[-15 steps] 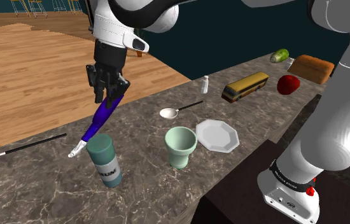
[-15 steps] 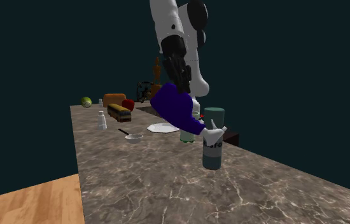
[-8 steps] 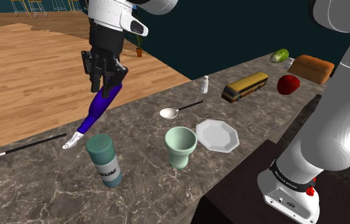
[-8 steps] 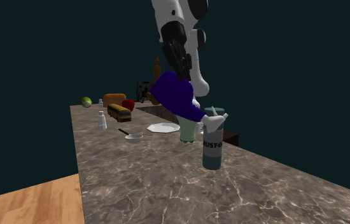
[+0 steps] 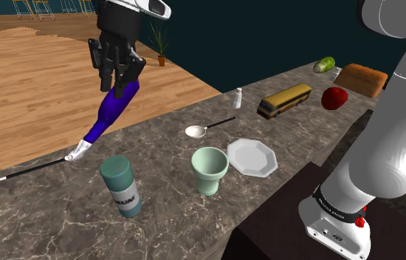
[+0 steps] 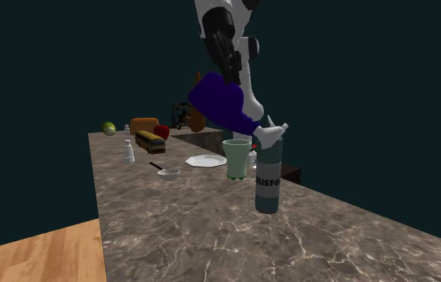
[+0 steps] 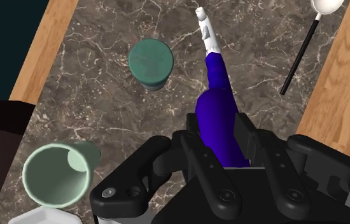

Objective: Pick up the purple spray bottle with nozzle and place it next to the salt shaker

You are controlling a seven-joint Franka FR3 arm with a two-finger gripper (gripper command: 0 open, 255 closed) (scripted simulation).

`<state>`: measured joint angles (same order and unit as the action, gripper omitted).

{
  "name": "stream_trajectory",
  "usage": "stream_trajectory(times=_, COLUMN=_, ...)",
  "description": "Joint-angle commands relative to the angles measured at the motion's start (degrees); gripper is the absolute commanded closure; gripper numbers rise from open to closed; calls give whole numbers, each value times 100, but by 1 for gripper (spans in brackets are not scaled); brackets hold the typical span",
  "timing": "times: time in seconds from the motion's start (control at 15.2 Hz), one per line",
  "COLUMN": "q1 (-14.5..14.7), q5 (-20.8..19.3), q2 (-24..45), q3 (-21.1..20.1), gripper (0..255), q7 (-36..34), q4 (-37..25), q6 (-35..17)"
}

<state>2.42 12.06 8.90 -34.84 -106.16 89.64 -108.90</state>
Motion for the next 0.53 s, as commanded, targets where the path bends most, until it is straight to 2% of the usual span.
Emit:
stream_trajectory(times=0.0, q1=17, q5=-32, q2=28, q3=-5, gripper=255, q7=-58, q4=-191, q6=159)
stream_trajectory(times=0.46, q1=85, q5=-162, q2=175, q3=-19, gripper=255, q7=-247, q4=-896, q6=712)
